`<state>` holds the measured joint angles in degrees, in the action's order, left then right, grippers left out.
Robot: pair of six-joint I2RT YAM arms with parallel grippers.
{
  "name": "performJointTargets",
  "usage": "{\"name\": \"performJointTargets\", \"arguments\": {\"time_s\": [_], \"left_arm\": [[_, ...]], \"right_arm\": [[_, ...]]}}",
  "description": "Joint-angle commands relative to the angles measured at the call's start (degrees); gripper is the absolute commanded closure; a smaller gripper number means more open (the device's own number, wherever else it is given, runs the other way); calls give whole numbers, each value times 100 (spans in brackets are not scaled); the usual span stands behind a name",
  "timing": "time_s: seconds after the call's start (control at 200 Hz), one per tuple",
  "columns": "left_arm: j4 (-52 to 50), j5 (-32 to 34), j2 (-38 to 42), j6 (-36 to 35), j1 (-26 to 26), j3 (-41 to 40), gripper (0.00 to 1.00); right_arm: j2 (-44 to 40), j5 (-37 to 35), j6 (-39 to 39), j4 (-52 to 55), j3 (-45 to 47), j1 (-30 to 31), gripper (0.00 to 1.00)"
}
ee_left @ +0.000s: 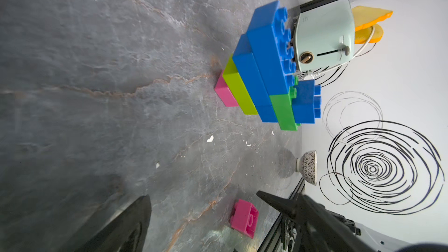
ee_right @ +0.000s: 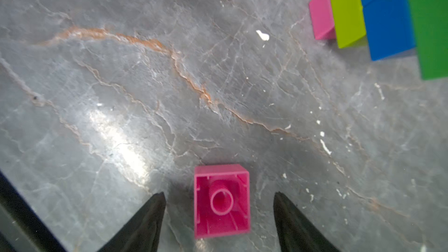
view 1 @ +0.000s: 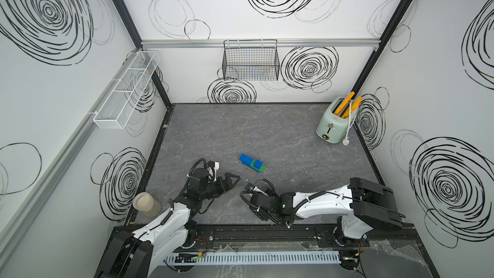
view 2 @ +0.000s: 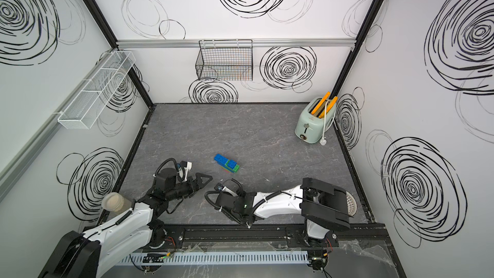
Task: Assemble a heart with lego
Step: Adjust the lego brick at the center of the board.
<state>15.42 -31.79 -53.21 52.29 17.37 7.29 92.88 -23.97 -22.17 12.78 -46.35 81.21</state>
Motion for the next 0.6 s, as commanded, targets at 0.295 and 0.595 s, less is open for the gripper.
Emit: {"name": "performJointTargets", "arguments": {"time_s": [0.295,0.595], "left_arm": [[84,-197,-16,-101,-127,50,3],[126,-220,-31,-96,-186,47,3]], "right_arm": [[-680,1196,-84,451,-281,-389,19],[-827,3189,-123,899,-576,-1285,14]]}}
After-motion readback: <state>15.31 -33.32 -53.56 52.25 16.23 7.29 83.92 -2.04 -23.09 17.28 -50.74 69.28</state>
